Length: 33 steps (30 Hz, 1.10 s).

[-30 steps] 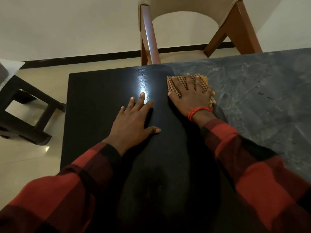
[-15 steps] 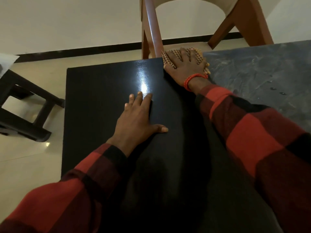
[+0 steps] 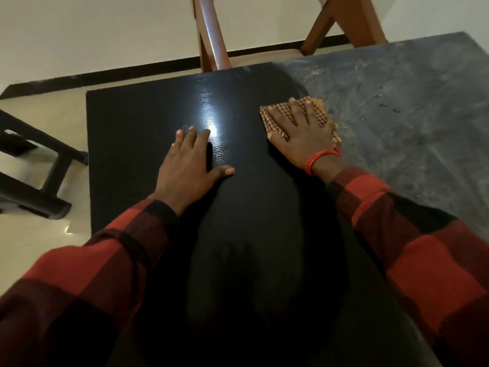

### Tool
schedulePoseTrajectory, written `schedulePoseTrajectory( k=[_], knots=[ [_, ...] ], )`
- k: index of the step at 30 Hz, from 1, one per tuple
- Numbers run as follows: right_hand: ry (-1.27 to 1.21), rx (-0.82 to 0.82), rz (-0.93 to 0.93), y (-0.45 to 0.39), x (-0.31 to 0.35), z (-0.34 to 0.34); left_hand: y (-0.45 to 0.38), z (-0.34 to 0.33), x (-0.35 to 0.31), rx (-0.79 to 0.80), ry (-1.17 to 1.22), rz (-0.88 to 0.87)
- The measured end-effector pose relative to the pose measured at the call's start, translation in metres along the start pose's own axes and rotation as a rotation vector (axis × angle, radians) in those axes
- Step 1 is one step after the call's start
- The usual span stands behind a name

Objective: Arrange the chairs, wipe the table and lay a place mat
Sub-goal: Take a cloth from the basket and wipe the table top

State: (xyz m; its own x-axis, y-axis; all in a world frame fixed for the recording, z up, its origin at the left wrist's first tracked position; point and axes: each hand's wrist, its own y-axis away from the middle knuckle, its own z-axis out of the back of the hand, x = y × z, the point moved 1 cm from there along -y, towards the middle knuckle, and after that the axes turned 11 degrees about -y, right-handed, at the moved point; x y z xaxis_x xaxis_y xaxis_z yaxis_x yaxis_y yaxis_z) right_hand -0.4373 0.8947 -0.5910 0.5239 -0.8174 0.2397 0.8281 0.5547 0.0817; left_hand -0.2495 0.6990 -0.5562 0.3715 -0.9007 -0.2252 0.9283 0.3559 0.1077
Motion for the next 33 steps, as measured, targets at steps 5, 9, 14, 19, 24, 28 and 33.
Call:
schedulePoseTrajectory(
  k=[5,9,14,19,24,28,33],
  knots=[
    [0.041,-0.041,0.018,0.075,-0.017,-0.005,0.035,-0.007,-0.027,0.007,-0.028,-0.057],
    [0.030,-0.039,-0.014,0.133,-0.031,-0.005,0.065,-0.011,-0.060,0.035,-0.035,-0.101],
    [0.003,-0.011,0.028,0.209,-0.048,-0.002,0.104,-0.014,-0.092,0.094,-0.041,-0.120],
    [-0.022,0.035,0.022,0.286,-0.060,0.001,0.134,-0.020,-0.125,0.164,-0.067,-0.145],
    [-0.049,0.109,0.049,0.341,-0.068,0.006,0.162,-0.031,-0.158,0.215,-0.109,-0.183],
    [-0.066,0.167,0.048,0.370,-0.070,0.011,0.182,-0.030,-0.169,0.249,-0.122,-0.177],
    [-0.117,0.197,0.053,0.393,-0.050,0.010,0.194,-0.025,-0.151,0.231,-0.096,-0.110]
  ],
)
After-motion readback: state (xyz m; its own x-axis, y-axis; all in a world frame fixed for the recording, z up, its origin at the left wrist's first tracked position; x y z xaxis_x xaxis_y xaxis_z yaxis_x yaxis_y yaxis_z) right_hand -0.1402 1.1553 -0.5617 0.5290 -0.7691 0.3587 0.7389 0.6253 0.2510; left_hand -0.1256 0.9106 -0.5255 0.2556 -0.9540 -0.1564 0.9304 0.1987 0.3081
